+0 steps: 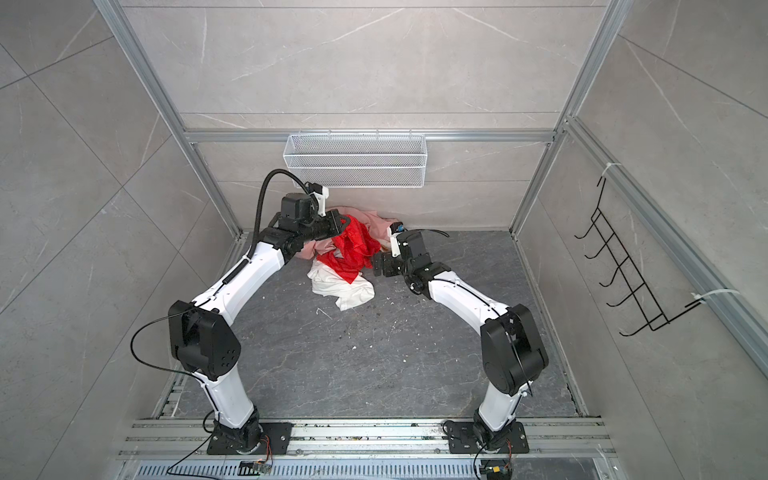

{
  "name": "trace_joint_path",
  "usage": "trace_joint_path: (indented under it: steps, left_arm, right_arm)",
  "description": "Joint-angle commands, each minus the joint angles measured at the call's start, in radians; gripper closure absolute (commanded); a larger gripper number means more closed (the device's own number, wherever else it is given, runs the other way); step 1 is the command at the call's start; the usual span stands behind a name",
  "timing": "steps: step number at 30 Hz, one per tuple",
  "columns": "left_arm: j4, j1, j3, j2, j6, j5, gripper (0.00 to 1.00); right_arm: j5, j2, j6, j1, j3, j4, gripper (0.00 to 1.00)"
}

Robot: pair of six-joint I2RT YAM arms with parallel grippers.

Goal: Pick out a specific cloth from the pile
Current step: 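Lift the red cloth upward with the left gripper, then raise the red cloth higher with the left gripper while the right gripper draws back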

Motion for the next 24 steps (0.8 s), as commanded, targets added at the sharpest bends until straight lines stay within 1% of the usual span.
trace_joint_path:
  steps: [1,6,9,13,24]
  left_arm:
    - [0.120,-0.009,0.047,-0.082,0.030,0.047,1.00]
    - [0.172,-0.009,0.027,-0.094,0.051,0.070,1.00]
    - [0.283,-0.010,-0.033,-0.110,0.100,0.139,1.00]
    - [0.387,-0.010,-0.111,-0.124,0.155,0.153,1.00]
    - [0.442,-0.010,-0.146,-0.132,0.213,0.192,1.00]
  right_arm:
    - [-0.002,-0.043,0.012,0.000,-0.018,0.018,0.00]
    - [0.000,-0.054,0.011,0.001,-0.030,0.027,0.00]
    - [0.002,-0.059,0.011,0.001,-0.035,0.034,0.00]
    - [0.001,-0.066,0.015,0.001,-0.048,0.054,0.00]
    - [-0.002,-0.130,-0.017,0.001,-0.122,0.126,0.00]
